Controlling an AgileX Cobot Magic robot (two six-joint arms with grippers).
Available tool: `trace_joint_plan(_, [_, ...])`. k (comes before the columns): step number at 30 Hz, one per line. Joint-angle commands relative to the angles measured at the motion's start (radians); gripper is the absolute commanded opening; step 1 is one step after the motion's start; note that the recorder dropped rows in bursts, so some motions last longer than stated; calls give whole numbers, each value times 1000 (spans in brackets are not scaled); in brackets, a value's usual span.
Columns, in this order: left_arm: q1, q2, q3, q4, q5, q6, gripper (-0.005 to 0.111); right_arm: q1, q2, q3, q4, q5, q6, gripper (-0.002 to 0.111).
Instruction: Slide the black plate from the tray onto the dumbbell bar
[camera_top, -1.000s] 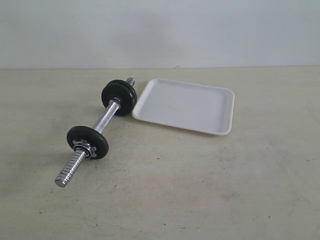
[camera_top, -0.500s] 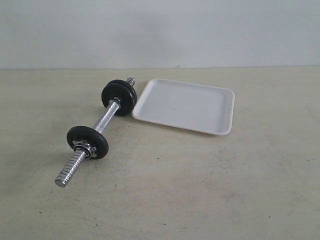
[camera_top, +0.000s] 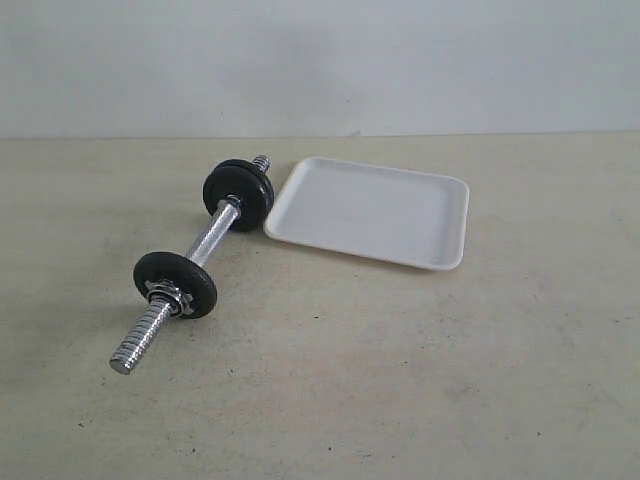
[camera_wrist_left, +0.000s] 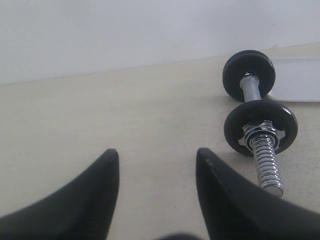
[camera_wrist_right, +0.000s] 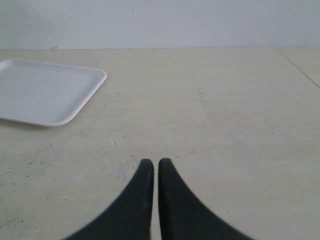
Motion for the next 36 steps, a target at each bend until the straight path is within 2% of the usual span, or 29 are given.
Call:
trace_joint_plan(1, [4, -3, 4, -9, 0, -8, 45, 2, -4, 0, -6, -5, -1, 1])
trace_joint_plan(36, [4, -3, 4, -9, 0, -8, 45, 2, -4, 0, -6, -33, -1, 1])
